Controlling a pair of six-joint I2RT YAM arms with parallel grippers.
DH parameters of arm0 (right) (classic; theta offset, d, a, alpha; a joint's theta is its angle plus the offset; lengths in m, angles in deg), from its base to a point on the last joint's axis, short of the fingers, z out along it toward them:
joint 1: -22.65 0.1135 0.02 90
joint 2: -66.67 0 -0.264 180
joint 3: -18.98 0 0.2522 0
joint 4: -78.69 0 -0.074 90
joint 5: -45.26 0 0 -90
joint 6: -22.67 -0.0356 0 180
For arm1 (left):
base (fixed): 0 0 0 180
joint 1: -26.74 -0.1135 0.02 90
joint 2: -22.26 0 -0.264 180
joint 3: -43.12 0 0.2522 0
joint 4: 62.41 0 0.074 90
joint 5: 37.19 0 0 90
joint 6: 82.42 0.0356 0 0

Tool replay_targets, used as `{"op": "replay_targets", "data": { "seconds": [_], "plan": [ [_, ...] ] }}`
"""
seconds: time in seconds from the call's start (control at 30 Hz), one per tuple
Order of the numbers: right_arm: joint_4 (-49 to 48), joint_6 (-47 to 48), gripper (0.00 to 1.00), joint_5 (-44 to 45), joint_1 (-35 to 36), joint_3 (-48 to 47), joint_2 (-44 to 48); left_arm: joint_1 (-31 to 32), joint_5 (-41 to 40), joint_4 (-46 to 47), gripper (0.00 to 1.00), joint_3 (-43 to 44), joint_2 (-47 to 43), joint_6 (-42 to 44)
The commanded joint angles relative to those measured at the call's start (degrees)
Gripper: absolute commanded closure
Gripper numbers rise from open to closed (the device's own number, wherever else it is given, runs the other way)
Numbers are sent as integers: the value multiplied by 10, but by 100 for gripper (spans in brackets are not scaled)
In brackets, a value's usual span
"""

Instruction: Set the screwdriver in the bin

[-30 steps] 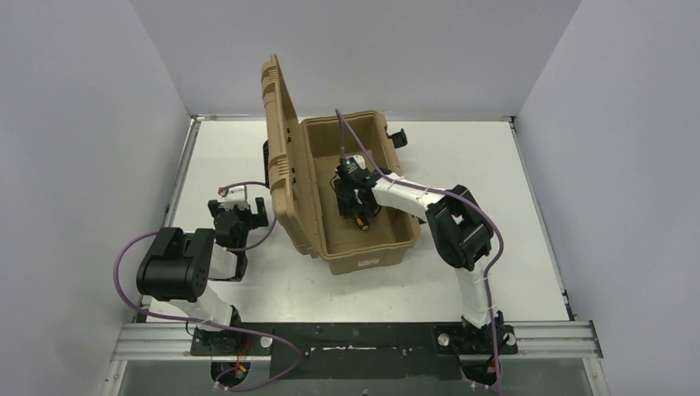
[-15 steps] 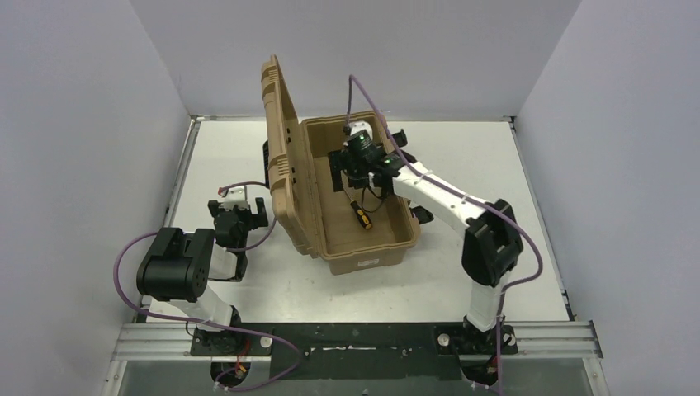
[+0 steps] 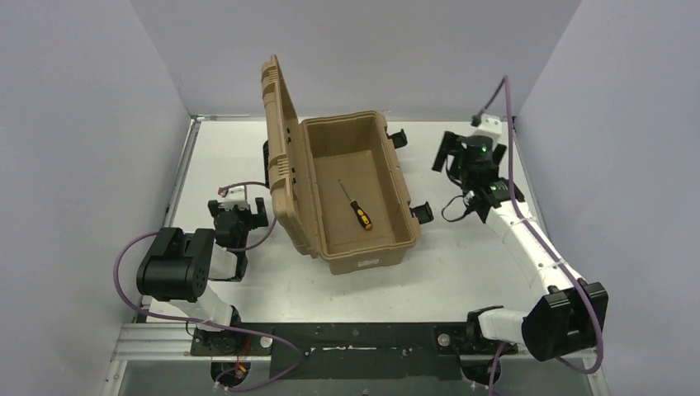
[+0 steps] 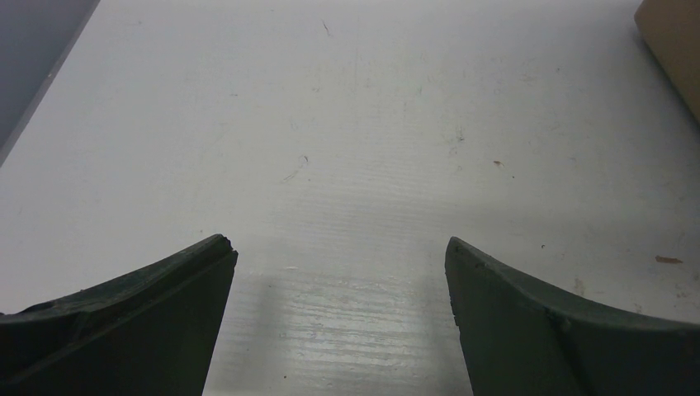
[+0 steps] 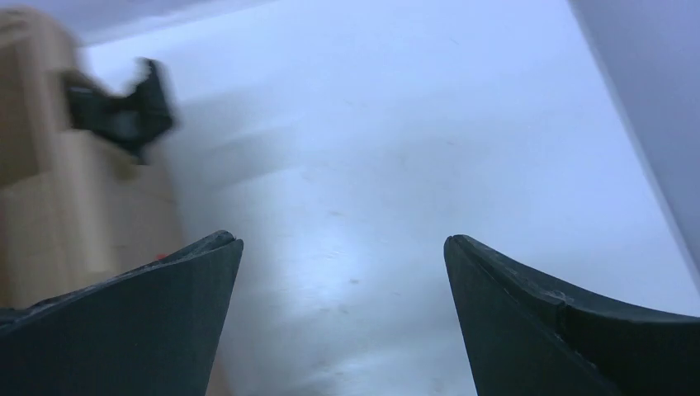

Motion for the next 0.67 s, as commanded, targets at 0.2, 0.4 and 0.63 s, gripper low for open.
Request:
{"op": "replay_targets", "data": {
  "seconds": [0.2,0.4,0.63],
  "plan": [
    [-366,71,0,-56,-159,375,120,2,-3,25,3,10,-5,-4],
    [-453,71,0,-56,-172,449,88,2,-3,24,3,10,-5,-4],
    [-487,69,0,-81,-172,467,76,2,-5,27,3,8,-6,-4]
  ]
}}
